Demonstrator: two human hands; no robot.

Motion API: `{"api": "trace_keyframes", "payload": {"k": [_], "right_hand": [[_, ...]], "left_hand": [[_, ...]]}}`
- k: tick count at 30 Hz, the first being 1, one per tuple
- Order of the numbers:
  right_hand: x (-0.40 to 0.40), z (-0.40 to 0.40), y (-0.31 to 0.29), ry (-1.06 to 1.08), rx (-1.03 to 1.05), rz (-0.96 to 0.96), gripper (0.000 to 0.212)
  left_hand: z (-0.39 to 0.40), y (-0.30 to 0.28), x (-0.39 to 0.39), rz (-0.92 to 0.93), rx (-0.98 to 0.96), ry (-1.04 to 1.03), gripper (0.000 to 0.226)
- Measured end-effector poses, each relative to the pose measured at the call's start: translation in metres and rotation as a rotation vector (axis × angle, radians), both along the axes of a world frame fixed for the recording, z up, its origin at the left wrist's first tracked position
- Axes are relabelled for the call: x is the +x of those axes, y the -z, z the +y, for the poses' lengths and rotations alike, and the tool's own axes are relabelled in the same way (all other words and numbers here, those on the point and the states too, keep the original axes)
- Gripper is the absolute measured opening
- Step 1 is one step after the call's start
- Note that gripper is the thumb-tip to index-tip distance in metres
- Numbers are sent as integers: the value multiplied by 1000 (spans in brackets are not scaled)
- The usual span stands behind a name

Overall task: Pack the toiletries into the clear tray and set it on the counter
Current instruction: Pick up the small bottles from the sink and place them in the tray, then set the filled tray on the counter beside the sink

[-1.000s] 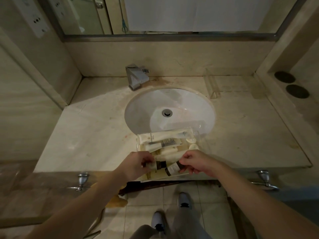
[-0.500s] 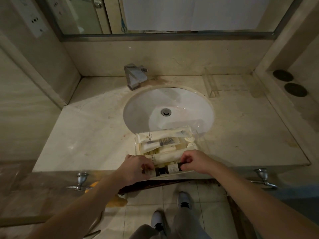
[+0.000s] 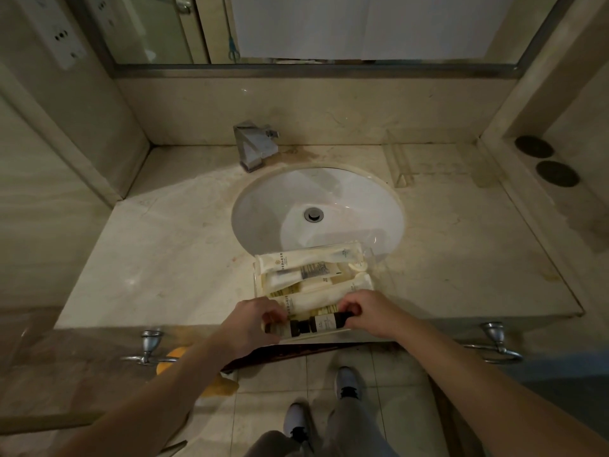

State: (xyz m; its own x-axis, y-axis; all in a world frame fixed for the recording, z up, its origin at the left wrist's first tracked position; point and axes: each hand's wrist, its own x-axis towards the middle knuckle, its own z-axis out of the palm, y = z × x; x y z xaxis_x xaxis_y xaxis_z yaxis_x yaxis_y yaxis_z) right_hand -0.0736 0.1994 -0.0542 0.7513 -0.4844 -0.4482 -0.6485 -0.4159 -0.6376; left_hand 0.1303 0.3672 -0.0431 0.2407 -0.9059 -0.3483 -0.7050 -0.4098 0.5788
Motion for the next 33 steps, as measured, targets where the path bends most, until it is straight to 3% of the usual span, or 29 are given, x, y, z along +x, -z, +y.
{"api": "trace_keyframes", "payload": {"k": [7,9,11,13,15,18,22,27,33], "right_hand": [[-4,-4,-3,79,37,-35,15],[-7,-8,-6,211,-72,-102,5],[-11,-14,-7,369,-254,-174,11],[-17,-22,-4,520,-363,-170,15],[-24,-28,4,591,-365,-23,18],[-26,-29,17,504,-262,165,20],[-26,-24,21,412,-205,152,18],[-50,-34,17,549,-235,86,29],[-106,-90,2,731,-266,55,29]], "left_hand": [[6,5,3,36,-64,-71,33],[8,7,4,-26,-157,-182,27],[6,6,4,-73,-190,-364,26],[3,6,4,-43,-110,-532,31],[0,8,3,23,13,-610,31],[-5,9,0,53,115,-594,12],[-9,8,1,52,132,-609,3],[-38,0,-7,87,96,-567,7],[-127,-14,-42,128,55,-460,11]]}}
